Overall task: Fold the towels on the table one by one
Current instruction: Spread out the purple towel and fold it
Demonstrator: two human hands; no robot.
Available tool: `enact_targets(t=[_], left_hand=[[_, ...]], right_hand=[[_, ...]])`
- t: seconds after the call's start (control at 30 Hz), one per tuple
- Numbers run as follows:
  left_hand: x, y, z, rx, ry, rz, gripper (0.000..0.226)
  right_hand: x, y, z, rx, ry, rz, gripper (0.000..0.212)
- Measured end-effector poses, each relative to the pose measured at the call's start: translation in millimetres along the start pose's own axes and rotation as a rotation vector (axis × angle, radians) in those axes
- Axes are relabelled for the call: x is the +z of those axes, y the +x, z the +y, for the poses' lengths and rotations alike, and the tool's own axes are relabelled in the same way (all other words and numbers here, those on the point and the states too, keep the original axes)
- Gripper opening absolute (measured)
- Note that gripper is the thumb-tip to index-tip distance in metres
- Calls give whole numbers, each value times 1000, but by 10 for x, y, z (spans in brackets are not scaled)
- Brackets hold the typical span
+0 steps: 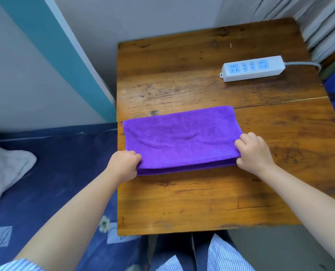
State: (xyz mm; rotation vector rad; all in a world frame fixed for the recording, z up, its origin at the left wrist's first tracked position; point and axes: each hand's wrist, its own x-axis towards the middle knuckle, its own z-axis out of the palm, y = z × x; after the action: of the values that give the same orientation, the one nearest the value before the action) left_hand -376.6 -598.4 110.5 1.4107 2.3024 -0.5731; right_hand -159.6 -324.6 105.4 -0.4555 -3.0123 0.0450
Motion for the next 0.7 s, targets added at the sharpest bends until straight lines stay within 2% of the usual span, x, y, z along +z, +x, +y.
enact_targets(t=[0.1, 0.3, 0.43, 0.53, 0.63, 0.7], left_hand=[[67, -18, 65, 12, 42, -8, 19], [216, 2, 182, -33, 9, -70, 23], [279, 5, 224, -87, -59, -106, 25], [273, 9, 227, -93, -90, -114, 27], [239, -22, 241, -82, -108, -155, 31], [211, -43, 246, -71, -104, -184, 33]], right_hand=[[36, -69, -8, -28, -5, 6, 28], [144, -187, -37, -63, -50, -104, 32], [186, -216, -63, -154, -99, -95, 12], [212, -211, -55, -200, -131, -75, 27], [201, -202, -46, -235, -161, -108, 29], [157, -201, -65, -237, -207, -160, 22]])
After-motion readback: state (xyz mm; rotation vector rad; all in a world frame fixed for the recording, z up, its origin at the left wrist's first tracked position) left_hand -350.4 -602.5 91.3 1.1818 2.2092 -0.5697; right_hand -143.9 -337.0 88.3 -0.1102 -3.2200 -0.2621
